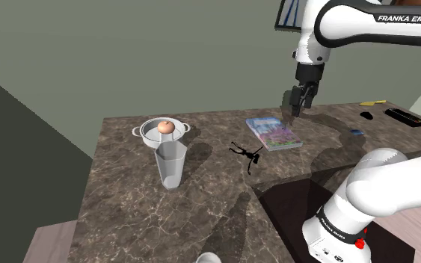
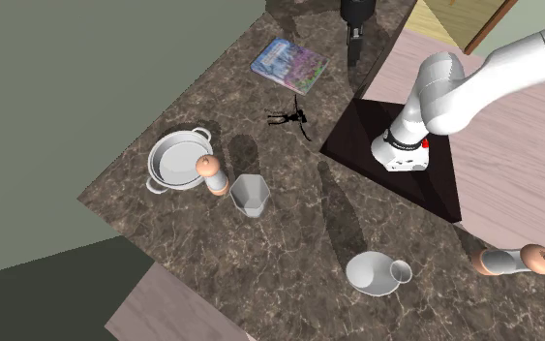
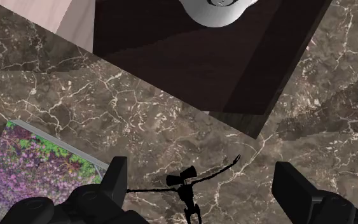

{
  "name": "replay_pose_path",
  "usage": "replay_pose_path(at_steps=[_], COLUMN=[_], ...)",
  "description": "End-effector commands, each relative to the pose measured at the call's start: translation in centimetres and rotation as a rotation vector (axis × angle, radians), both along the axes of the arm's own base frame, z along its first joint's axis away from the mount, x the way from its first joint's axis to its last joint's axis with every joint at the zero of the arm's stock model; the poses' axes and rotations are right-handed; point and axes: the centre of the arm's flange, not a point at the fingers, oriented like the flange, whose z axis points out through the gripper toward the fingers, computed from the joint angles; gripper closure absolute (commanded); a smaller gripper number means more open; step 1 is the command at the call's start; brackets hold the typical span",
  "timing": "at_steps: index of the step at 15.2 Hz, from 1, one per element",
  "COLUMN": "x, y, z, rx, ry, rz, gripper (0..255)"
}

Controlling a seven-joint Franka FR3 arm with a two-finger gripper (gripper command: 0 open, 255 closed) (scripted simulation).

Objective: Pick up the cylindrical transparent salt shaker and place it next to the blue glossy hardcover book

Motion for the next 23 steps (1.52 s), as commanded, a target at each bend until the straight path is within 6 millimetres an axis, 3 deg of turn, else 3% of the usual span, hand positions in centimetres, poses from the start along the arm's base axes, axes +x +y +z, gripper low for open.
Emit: replay_pose_path(at_steps=[1,23], x=[0.0,18.8], y=[0.0,17.8], z=[0.0,-7.6], rx=[0.0,0.046], ry=[0.0,-0.138], rz=[0.0,0.019], gripper=[0,0])
